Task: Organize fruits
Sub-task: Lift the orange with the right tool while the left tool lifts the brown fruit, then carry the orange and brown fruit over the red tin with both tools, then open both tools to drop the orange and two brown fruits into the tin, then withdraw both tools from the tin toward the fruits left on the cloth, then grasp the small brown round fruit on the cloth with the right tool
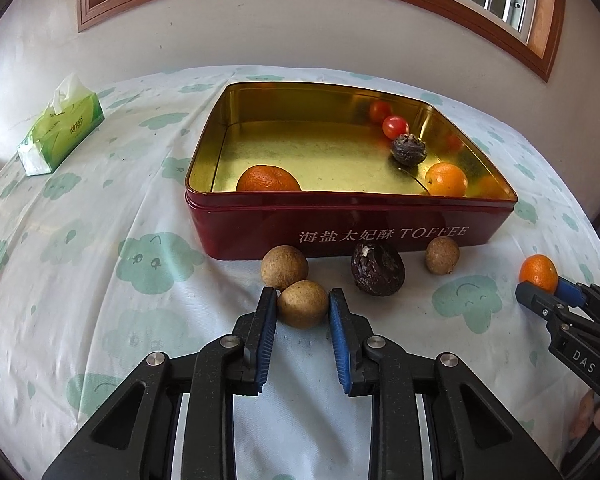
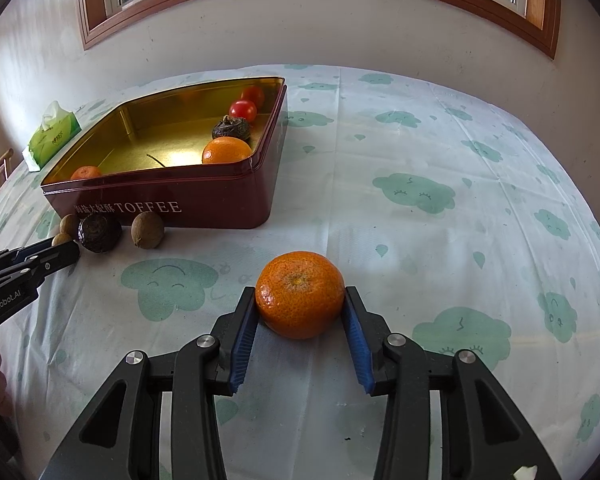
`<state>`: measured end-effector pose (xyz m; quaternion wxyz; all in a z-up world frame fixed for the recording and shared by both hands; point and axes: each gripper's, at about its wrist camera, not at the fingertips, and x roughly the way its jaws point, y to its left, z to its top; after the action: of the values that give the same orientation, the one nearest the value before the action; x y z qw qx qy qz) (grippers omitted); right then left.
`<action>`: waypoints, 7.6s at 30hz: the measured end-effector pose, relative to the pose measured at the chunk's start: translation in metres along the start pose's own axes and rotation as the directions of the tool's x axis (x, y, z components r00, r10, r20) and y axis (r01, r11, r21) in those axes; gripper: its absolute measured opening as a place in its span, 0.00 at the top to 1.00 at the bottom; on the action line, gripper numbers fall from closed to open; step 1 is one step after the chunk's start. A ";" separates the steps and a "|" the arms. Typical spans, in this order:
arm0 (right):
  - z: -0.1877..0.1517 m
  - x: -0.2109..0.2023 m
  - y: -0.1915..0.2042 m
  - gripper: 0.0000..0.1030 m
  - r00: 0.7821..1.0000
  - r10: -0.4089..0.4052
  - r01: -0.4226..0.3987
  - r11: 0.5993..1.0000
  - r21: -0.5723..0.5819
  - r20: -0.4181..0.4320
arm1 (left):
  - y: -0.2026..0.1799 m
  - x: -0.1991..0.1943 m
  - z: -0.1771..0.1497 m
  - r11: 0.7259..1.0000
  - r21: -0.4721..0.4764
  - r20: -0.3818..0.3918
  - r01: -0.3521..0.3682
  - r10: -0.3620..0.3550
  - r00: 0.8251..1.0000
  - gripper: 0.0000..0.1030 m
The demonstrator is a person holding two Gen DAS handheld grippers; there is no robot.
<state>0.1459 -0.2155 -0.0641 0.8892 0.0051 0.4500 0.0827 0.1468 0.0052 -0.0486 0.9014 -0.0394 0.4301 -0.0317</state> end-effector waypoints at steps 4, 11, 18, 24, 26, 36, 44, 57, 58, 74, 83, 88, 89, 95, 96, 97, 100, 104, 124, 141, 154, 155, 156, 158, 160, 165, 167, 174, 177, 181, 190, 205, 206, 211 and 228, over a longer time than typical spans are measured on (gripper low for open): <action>0.000 0.000 0.000 0.61 1.000 0.000 0.000 1.000 0.000 0.000 | -0.002 0.000 -0.001 1.000 0.014 0.004 -0.009 0.009 1.000 0.73; 0.000 0.000 0.000 0.61 1.000 -0.001 0.001 1.000 -0.001 0.000 | -0.006 -0.001 -0.004 0.999 0.040 0.011 -0.027 0.026 1.000 0.74; 0.000 0.001 0.001 0.61 1.000 -0.001 0.001 1.000 0.000 0.000 | -0.006 -0.001 -0.004 0.999 0.042 0.012 -0.032 0.031 0.999 0.74; 0.000 0.001 0.001 0.62 1.000 -0.002 0.002 1.000 -0.002 0.000 | -0.004 -0.003 -0.004 0.999 0.028 0.013 -0.036 0.036 0.999 0.74; 0.000 0.001 0.001 0.62 1.000 -0.002 0.002 1.000 -0.002 0.000 | -0.003 -0.003 -0.004 0.999 0.023 0.013 -0.034 0.033 0.999 0.74; 0.000 -0.002 -0.001 0.63 1.000 0.001 -0.001 1.000 -0.002 0.004 | 0.001 -0.008 -0.005 1.000 0.011 0.037 -0.024 0.024 0.999 0.74; -0.002 -0.007 0.000 0.64 1.000 0.005 -0.005 1.000 0.014 -0.002 | 0.000 -0.014 -0.006 1.000 0.014 0.063 -0.028 0.027 0.998 0.74; 0.001 -0.033 0.000 0.64 0.999 0.012 -0.013 0.999 0.031 0.032 | -0.001 -0.018 -0.008 1.000 0.015 0.078 -0.025 0.024 0.997 0.74; 0.002 -0.034 0.001 0.64 0.999 0.014 -0.015 0.999 0.032 0.035 | -0.001 -0.019 -0.008 1.000 0.016 0.080 -0.023 0.022 0.997 0.74; 0.039 -0.045 0.023 0.64 0.995 0.060 -0.059 0.998 -0.013 0.086 | 0.006 -0.049 0.020 0.998 0.038 0.135 0.045 -0.050 0.990 0.74; 0.070 -0.035 0.046 0.64 0.991 0.090 -0.082 0.993 -0.083 0.097 | 0.004 -0.046 0.055 0.995 0.072 0.143 0.071 -0.081 0.986 0.74; 0.085 -0.013 0.054 0.64 0.993 0.095 -0.088 0.991 -0.101 0.068 | 0.003 -0.027 0.070 0.994 0.086 0.114 0.073 -0.082 0.990 0.74; 0.087 -0.008 0.055 0.64 0.994 0.094 -0.087 0.991 -0.104 0.063 | 0.003 -0.023 0.072 0.994 0.088 0.109 0.067 -0.076 0.991 0.74; 0.094 0.015 0.057 0.64 0.995 0.094 -0.090 0.990 -0.111 0.032 | 0.003 -0.005 0.075 0.993 0.100 0.084 0.066 -0.075 0.994 0.74; 0.094 0.018 0.057 0.64 0.995 0.092 -0.089 0.990 -0.113 0.029 | 0.003 -0.002 0.075 0.993 0.098 0.079 0.065 -0.073 0.994 0.74; 0.094 0.020 0.058 0.64 0.996 0.091 -0.087 0.989 -0.116 0.026 | 0.003 0.000 0.075 0.993 0.097 0.076 0.063 -0.071 0.995 0.74; 0.093 0.026 0.058 0.64 0.996 0.092 -0.089 0.989 -0.115 0.015 | 0.004 0.006 0.075 0.994 0.093 0.069 0.056 -0.063 0.996 0.74; 0.094 0.033 0.058 0.63 0.996 0.094 -0.093 0.989 -0.112 0.004 | 0.005 0.014 0.076 0.995 0.095 0.059 0.034 -0.040 0.997 0.74; 0.096 0.040 0.063 0.61 0.994 0.109 -0.108 0.988 -0.107 0.003 | 0.002 0.025 0.079 0.994 0.105 0.071 -0.018 0.010 0.997 0.73; 0.091 0.009 0.059 0.56 0.993 0.106 -0.100 0.990 -0.101 0.053 | -0.004 0.010 0.068 0.993 0.112 0.081 -0.019 0.009 0.997 0.49; 0.039 -0.028 0.047 0.54 0.994 0.096 -0.092 0.993 -0.067 0.051 | 0.007 -0.040 0.016 0.997 0.079 0.116 -0.025 0.016 0.993 0.49; 0.033 -0.028 0.048 0.54 0.994 0.097 -0.094 0.993 -0.068 0.042 | 0.008 -0.039 0.010 0.996 0.082 0.110 -0.033 0.024 0.994 0.49; 0.028 -0.027 0.048 0.54 0.995 0.094 -0.092 0.993 -0.071 0.034 | 0.009 -0.039 0.005 0.996 0.080 0.104 -0.040 0.032 0.994 0.49; 0.017 -0.025 0.050 0.54 0.996 0.093 -0.092 0.993 -0.077 0.016 | 0.012 -0.037 -0.005 0.997 0.064 0.086 -0.047 0.042 0.995 0.49; 0.009 -0.023 0.051 0.54 0.995 0.095 -0.095 0.992 -0.078 0.002 | 0.017 -0.035 -0.012 0.997 0.049 0.072 -0.057 0.053 0.996 0.49; 0.001 -0.016 0.051 0.54 0.994 0.107 -0.108 0.992 -0.061 -0.019 | 0.026 -0.029 -0.024 0.996 0.031 0.053 -0.083 0.081 0.995 0.49; 0.001 -0.014 0.052 0.54 0.994 0.111 -0.112 0.992 -0.057 -0.024 | 0.029 -0.028 -0.026 0.996 0.025 0.049 -0.088 0.086 0.995 0.49; 0.005 -0.003 0.060 0.54 0.993 0.111 -0.113 0.991 -0.066 -0.038 | 0.034 -0.021 -0.026 0.998 0.013 0.014 -0.062 0.062 0.998 0.49; 0.008 0.003 0.067 0.54 0.993 0.111 -0.114 0.990 -0.081 -0.042 | 0.034 -0.020 -0.025 0.998 0.013 0.014 -0.062 0.062 0.998 0.49; 0.013 0.010 0.077 0.54 0.994 0.100 -0.104 0.988 -0.112 -0.036 | 0.031 -0.020 -0.026 0.997 0.028 0.012 -0.074 0.074 0.997 0.48; 0.025 0.022 0.088 0.57 0.996 0.088 -0.090 0.985 -0.145 -0.015 | 0.032 -0.020 -0.026 0.997 0.027 0.012 -0.073 0.072 0.997 0.48; 0.033 0.027 0.097 0.75 0.995 0.096 -0.096 0.981 -0.170 -0.007 | 0.041 -0.019 -0.029 0.991 -0.033 -0.003 -0.127 0.127 0.992 0.18; 0.033 0.027 0.097 0.77 0.995 0.098 -0.097 0.980 -0.171 -0.007 | 0.041 -0.020 -0.029 0.991 -0.033 -0.003 -0.130 0.130 0.992 0.18; 0.032 0.026 0.091 0.78 0.996 0.093 -0.093 0.984 -0.151 -0.006 | 0.041 -0.019 -0.030 0.991 -0.032 -0.002 -0.131 0.131 0.991 0.18; 0.018 0.014 0.033 0.78 0.999 0.033 -0.033 0.998 -0.058 0.000 | 0.017 -0.027 -0.023 0.998 0.023 0.033 -0.057 0.056 0.998 0.29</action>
<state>0.1635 -0.1801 -0.0621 0.8877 -0.0132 0.4468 0.1104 0.1126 0.0240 -0.0434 0.9090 -0.0169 0.4162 -0.0106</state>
